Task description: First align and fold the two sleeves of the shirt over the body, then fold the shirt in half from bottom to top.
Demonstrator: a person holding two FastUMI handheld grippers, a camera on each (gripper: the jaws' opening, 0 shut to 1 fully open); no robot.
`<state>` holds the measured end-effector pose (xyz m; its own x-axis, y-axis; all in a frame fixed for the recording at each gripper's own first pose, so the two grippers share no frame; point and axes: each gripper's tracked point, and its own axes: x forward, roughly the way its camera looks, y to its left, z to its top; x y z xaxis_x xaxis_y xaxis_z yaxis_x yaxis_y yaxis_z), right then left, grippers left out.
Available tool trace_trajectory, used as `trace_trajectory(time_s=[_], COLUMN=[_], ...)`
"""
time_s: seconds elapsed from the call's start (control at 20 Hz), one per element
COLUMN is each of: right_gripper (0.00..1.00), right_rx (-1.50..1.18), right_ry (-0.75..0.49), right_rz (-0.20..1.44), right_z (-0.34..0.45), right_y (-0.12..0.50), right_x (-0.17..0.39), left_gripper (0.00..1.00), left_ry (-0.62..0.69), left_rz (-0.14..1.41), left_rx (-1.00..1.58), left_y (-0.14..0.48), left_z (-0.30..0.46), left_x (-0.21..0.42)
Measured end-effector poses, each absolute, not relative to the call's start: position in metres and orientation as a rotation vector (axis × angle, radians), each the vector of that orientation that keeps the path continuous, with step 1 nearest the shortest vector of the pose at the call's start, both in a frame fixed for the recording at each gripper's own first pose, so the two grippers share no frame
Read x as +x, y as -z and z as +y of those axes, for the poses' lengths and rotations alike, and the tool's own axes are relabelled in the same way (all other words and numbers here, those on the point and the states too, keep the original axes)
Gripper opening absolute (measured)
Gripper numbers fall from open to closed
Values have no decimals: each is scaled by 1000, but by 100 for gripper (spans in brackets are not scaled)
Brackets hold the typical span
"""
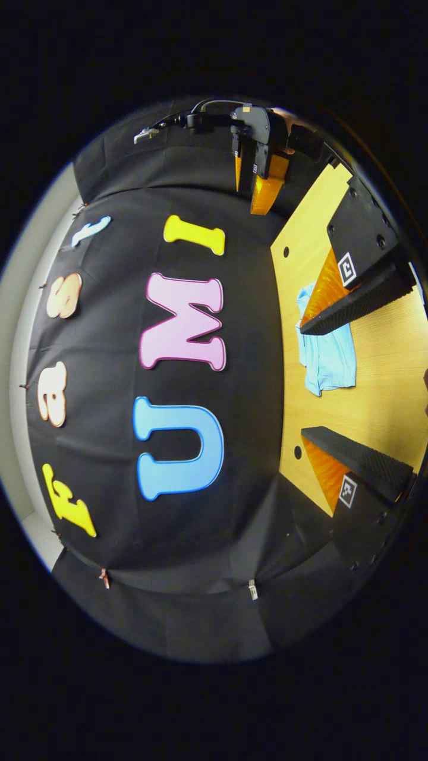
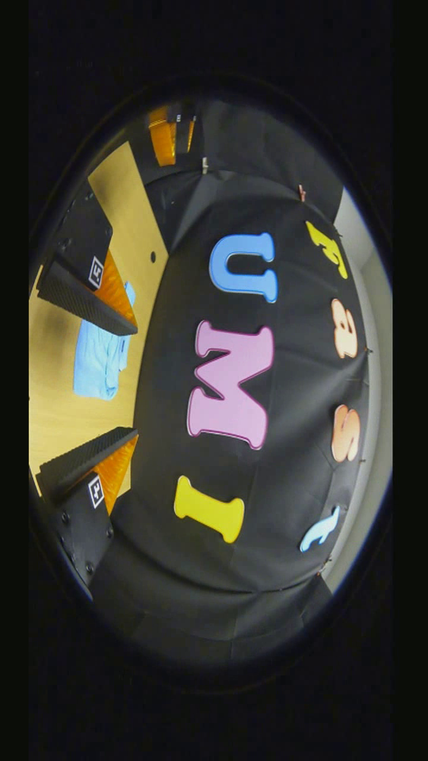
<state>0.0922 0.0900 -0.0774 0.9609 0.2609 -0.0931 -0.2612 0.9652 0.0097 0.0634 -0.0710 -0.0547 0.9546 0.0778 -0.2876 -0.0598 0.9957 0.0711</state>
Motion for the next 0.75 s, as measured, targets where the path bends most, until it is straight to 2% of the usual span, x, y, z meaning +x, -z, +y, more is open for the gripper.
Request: trace_trajectory(time_s=[0.35, 0.75], right_gripper=[97, 95], right_rx=[-16, 48], right_ry=[-262, -235], right_rz=[-12, -68], right_z=[95, 74], right_y=[9, -36], right_x=[24, 10], left_gripper=[99, 98], left_ry=[-36, -44], left_rz=[216, 143], left_rx=[38, 6], left_y=[15, -37], left_z=[-84, -92], left_x=[16, 11])
